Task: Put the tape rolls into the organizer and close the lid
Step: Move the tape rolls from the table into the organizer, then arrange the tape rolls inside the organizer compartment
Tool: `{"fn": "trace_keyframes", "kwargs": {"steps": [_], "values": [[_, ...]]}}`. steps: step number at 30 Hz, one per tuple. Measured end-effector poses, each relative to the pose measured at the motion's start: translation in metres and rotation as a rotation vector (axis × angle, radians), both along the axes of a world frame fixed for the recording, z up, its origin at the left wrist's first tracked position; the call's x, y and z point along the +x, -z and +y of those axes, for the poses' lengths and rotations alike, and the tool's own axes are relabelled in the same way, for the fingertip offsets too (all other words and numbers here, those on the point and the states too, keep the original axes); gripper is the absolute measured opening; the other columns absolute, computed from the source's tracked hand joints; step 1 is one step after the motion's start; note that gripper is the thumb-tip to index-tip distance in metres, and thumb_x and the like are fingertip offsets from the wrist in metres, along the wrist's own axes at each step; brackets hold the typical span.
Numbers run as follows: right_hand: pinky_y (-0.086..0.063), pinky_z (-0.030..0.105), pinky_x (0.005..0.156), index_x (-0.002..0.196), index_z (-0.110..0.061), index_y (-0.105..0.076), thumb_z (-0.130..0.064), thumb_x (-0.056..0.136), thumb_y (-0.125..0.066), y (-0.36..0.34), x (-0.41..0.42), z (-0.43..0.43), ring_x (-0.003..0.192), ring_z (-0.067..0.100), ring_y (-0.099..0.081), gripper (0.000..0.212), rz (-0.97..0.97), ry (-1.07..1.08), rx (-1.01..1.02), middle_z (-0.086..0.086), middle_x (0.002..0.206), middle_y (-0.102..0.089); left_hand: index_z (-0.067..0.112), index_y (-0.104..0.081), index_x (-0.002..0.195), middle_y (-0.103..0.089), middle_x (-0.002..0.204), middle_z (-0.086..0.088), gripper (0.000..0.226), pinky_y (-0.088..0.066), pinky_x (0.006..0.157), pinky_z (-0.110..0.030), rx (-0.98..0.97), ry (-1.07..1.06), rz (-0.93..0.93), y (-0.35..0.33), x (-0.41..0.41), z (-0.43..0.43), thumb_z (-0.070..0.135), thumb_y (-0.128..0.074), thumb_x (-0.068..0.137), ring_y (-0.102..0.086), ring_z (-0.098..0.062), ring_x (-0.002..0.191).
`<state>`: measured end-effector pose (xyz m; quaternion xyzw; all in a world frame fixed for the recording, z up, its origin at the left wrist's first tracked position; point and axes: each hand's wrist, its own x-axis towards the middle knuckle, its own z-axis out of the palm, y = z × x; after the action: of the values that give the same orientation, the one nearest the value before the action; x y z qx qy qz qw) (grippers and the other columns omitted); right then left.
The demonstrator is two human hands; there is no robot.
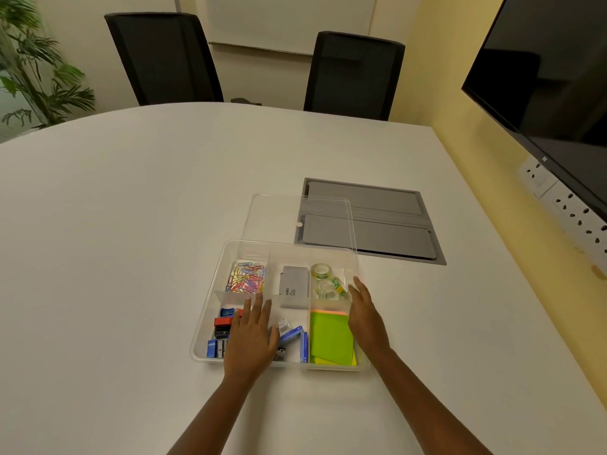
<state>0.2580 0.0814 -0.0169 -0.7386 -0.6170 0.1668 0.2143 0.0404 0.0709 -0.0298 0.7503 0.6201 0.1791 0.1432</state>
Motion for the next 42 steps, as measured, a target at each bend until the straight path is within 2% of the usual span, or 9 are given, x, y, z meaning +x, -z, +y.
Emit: {"fn": "trace_keyframes", "kwargs": {"steps": [4,8,13,20,23,25,30,36,42], "values": [[-0.051,0.028,0.084,0.137,-0.010,-0.033,0.019,0.081,-0.037,0.002,-0.004,-0.016,0.128,0.021,-0.045,0.063,0.018,0.004,-0.015,0.001,0.154,-0.021,0.012,-0.002,0.141,0.002,0.154,-0.012,0.084,0.010,0.108,-0.036,-0.055,0.038,0.029,0.001,-0.001,-0.002,0.053,0.005,0.068,0.021,-0.023,0.129],[-0.052,0.029,0.084,0.138,-0.010,-0.033,0.021,0.080,-0.037,0.002,-0.007,-0.033,0.126,0.022,-0.048,0.065,0.047,0.006,-0.004,0.002,0.154,-0.022,0.012,0.006,0.137,0.007,0.151,-0.010,0.079,0.011,0.109,-0.037,-0.073,0.034,0.046,0.006,-0.004,-0.012,0.053,0.001,0.069,0.016,-0.027,0.135],[-0.049,0.021,0.083,0.139,-0.010,-0.029,0.017,0.085,-0.037,0.005,-0.011,-0.061,0.124,0.023,-0.049,0.061,0.080,0.018,0.006,0.003,0.155,-0.019,0.021,-0.008,0.142,-0.029,0.143,-0.005,0.065,0.016,0.110,-0.025,-0.087,0.054,0.142,0.010,-0.016,-0.032,0.043,-0.026,0.083,0.016,-0.011,0.140],[-0.025,0.031,0.115,0.140,-0.010,-0.028,-0.001,0.092,-0.026,0.004,-0.015,-0.090,0.143,0.019,-0.017,0.048,0.039,-0.027,-0.045,0.004,0.155,-0.018,0.021,0.000,0.141,0.024,0.152,0.008,0.057,0.015,0.110,-0.025,0.007,0.088,0.181,0.017,-0.025,-0.048,0.049,-0.002,0.091,0.023,-0.011,0.138],[-0.016,0.044,0.117,0.132,-0.013,-0.043,-0.019,0.091,-0.019,-0.009,-0.011,-0.080,0.143,0.021,-0.019,0.047,0.037,0.000,-0.021,0.005,0.148,-0.036,0.021,-0.007,0.141,0.000,0.156,-0.001,0.056,0.016,0.110,-0.024,0.018,0.058,0.186,0.008,-0.030,-0.041,0.047,-0.003,0.092,0.008,-0.011,0.142],[-0.015,0.049,0.116,0.130,-0.011,-0.046,-0.019,0.086,-0.019,-0.018,-0.009,-0.065,0.141,0.023,-0.024,0.052,-0.024,0.018,-0.018,0.007,0.142,-0.044,0.016,-0.030,0.135,-0.041,0.142,-0.014,0.060,0.013,0.112,-0.024,0.016,0.023,0.189,0.001,-0.037,-0.032,0.045,0.000,0.093,-0.034,-0.024,0.135],[-0.029,0.075,0.093,0.092,-0.007,-0.070,-0.012,0.075,-0.070,-0.024,-0.014,-0.028,0.119,0.039,-0.053,0.018,-0.273,-0.025,-0.133,0.017,0.110,-0.069,0.004,-0.044,0.124,-0.054,0.128,-0.025,0.068,-0.041,0.093,-0.053,-0.052,-0.074,0.209,-0.013,-0.063,0.004,0.041,0.003,0.091,-0.052,-0.040,0.116],[0.001,0.064,0.111,0.113,-0.012,-0.059,-0.024,0.093,-0.047,-0.018,-0.021,-0.011,0.145,0.027,-0.002,0.026,-0.374,-0.036,-0.264,0.008,0.155,-0.016,0.002,-0.039,0.129,-0.042,0.138,-0.026,0.076,-0.039,0.097,-0.053,-0.073,-0.029,0.167,-0.002,-0.079,0.019,0.049,0.005,0.089,-0.043,-0.041,0.125],[-0.024,0.073,0.098,0.079,-0.010,-0.071,-0.010,0.059,-0.084,-0.022,-0.021,0.000,0.123,0.035,-0.051,0.024,-0.476,-0.051,-0.218,0.020,0.121,-0.062,0.003,-0.032,0.134,-0.031,0.145,-0.024,0.087,-0.029,0.104,-0.050,-0.066,-0.020,0.072,0.000,-0.078,0.019,0.058,0.012,0.083,-0.032,-0.039,0.132]]}}
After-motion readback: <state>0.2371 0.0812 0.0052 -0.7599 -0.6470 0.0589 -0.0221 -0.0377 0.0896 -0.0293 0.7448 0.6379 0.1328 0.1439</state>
